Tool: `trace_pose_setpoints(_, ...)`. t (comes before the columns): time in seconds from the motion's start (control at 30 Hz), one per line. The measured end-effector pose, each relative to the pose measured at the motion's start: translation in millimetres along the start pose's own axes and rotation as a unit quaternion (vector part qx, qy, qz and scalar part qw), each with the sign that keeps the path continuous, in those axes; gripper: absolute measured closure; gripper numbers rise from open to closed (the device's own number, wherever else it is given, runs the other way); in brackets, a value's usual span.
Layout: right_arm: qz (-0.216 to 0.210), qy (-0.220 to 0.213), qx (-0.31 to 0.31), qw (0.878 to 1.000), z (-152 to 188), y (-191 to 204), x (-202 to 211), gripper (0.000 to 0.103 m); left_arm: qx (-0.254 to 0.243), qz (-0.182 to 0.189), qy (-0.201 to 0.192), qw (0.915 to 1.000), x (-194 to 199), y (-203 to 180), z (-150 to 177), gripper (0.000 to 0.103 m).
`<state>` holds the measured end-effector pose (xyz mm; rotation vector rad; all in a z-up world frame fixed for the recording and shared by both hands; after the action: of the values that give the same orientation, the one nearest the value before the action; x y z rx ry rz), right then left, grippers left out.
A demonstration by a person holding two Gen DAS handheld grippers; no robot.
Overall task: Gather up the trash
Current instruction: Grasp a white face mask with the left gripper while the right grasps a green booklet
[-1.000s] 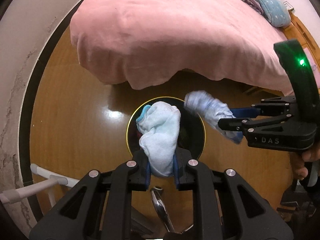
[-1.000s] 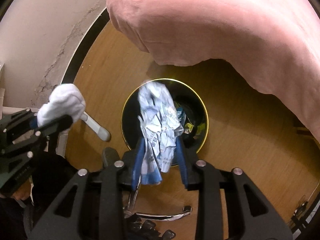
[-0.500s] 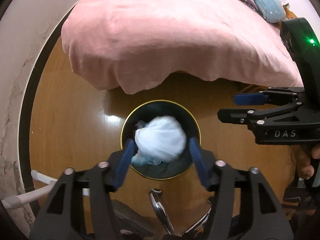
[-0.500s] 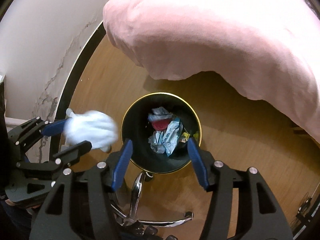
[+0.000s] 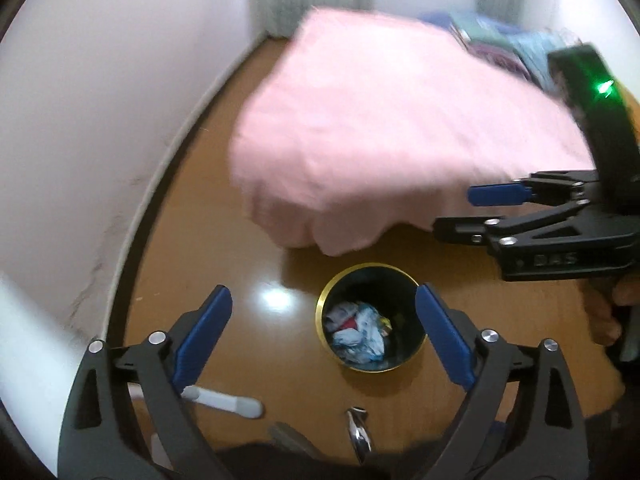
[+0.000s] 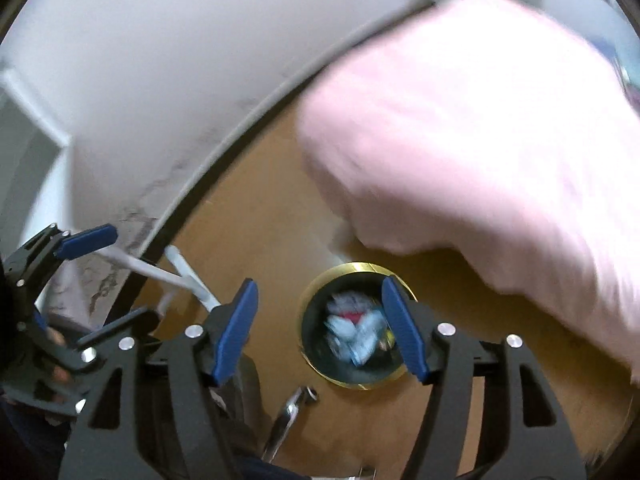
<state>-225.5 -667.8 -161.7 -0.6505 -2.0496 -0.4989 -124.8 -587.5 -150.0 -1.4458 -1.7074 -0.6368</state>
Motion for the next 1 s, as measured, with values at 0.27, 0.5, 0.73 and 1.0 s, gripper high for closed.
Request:
trace_pose_setpoints(0.27, -0.126, -0.053, 0.194, 0.971, -66.4, 241.2, 14.5, 0.034, 0.177, -0.138, -0.097, 0.9698, 181.5, 179.1, 74.2, 0.011)
trace_pose_setpoints(0.5, -0.209, -0.071, 0.411, 0.884, -48.3, 479.5, 6.1, 0.031, 0.362, -0.307, -0.091, 0.8757, 320.7, 357.6, 238.0, 0.011)
trace_pose_setpoints(0.73, -0.206, -0.094, 0.544, 0.808, -29.2, 614.8, -23.4, 0.031, 0.449, -0.352, -0.074, 0.8175, 376.0, 434.3, 331.8, 0.011)
trace_pose_setpoints(1.0, -0.17, -0.115, 0.627, 0.751, -21.2, 679.3, -44.8, 0.026, 0.441, -0.324, -0.064, 0.8344, 359.0, 481.5, 337.1, 0.011)
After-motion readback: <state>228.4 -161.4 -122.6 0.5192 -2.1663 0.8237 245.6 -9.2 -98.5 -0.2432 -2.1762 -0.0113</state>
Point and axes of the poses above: each gripper's, at about its wrist camera, not at the fingertips, and x roughly against the way its jaws point, y to its left, z to its underside, the point moved 8 cm from there along -x, roughly the way its jaws point, and after that the axes turned 12 degrees about x, right-handed, at the moved point
